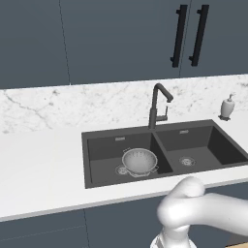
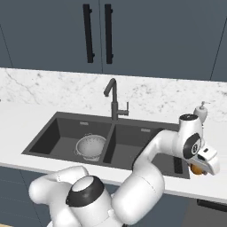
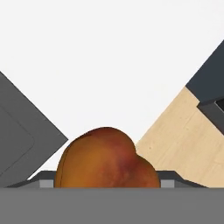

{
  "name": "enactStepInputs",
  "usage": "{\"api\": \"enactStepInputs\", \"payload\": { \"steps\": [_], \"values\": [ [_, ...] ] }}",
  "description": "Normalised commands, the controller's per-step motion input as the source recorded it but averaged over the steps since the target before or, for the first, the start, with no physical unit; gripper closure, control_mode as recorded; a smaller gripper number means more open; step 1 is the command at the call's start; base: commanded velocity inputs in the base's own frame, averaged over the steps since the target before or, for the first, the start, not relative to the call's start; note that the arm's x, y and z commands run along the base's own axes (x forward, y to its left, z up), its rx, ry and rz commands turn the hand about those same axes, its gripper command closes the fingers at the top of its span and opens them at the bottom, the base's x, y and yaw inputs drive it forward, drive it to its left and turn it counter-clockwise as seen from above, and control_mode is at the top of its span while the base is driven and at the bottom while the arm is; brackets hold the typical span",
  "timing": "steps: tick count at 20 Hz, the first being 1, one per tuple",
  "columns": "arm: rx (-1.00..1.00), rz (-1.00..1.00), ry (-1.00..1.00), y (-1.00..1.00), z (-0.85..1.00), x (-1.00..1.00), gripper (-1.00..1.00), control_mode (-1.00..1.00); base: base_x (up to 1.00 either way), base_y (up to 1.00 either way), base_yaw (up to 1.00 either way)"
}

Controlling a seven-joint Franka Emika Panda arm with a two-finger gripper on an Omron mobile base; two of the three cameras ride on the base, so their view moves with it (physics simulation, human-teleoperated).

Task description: Put the colander in the sink, put the peach in the colander, and turn on the sink faucet and pour water over the colander.

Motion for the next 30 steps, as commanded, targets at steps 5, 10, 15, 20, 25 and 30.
{"api": "enactStepInputs", "payload": {
  "steps": [5,10,15,20,25,30],
  "values": [
    [0.04,0.06,0.00,0.75,0.04,0.00,1.00,-1.00,0.00,0.00,0.00],
    [0.07,0.09,0.00,0.84,0.00,0.05,1.00,-1.00,0.00,0.00,0.00],
    [0.05,0.09,0.00,0.91,0.00,0.16,1.00,-1.00,0.00,0.00,0.00],
    [0.05,0.09,0.00,0.91,0.00,0.25,1.00,-1.00,0.00,0.00,0.00],
    [0.03,0.10,0.03,0.88,0.00,0.26,1.00,-1.00,0.00,0.00,0.00],
    [0.00,0.08,0.05,0.96,0.00,0.26,1.00,-1.00,0.00,0.00,0.00]
  ]
}}
